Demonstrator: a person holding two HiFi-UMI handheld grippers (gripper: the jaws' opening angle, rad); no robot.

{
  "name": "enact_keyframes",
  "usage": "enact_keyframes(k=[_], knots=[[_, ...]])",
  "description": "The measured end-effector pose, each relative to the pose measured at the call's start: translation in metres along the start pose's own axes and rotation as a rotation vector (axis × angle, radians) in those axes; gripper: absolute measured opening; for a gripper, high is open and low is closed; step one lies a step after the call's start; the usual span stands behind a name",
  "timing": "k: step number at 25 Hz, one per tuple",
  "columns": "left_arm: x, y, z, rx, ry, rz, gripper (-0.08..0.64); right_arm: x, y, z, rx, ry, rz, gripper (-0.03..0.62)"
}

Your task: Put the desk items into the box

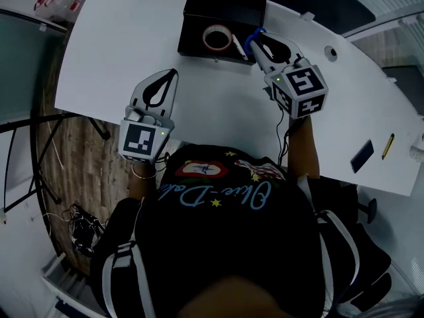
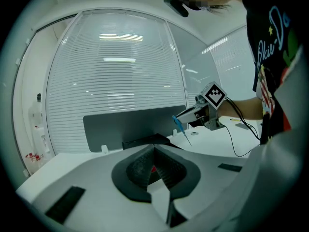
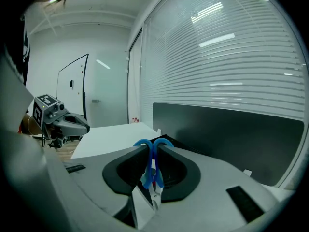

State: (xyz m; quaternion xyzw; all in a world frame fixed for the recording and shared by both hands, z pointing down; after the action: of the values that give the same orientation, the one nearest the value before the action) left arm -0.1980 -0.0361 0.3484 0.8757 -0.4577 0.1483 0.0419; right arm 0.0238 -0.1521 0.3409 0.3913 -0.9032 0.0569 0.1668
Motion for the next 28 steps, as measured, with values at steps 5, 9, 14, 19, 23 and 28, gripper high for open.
enact_keyframes(k=[5, 9, 14, 19, 23, 28], knots=[[-0.006, 0.004, 0.000, -0.009, -0.008, 0.037, 0.000, 0.009, 0.000, 0.006, -0.009, -0.004, 0.024, 0.077], [-0.011, 0.005, -0.002, -0.018, -0.003, 0.060, 0.000, 0.015, 0.001, 0.004, 0.003, 0.003, 0.043, 0.077], [-0.015, 0.007, -0.005, -0.036, 0.003, 0.083, 0.000, 0.023, 0.004, 0.001, 0.002, 0.020, 0.065, 0.077], [-0.017, 0.007, -0.007, -0.044, 0.012, 0.096, 0.000, 0.029, 0.007, -0.002, -0.001, 0.034, 0.084, 0.077], [-0.020, 0.006, -0.010, -0.055, 0.017, 0.106, 0.000, 0.032, 0.009, -0.007, -0.008, 0.053, 0.097, 0.077], [-0.020, 0.006, -0.012, -0.063, 0.024, 0.112, 0.000, 0.036, 0.010, -0.008, -0.012, 0.059, 0.108, 0.077]])
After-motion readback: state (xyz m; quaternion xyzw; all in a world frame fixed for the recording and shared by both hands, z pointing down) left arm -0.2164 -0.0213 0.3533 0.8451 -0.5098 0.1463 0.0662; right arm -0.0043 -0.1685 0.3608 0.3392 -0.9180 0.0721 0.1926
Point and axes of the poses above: the fingertips, and each gripper's own axes: x forward along the fingers, y to its left, z out of its top, the point moved 6 cm from there along -x, backward along the fingers, and after that the axes turned 5 degrees about -z, right-handed, at the moved point
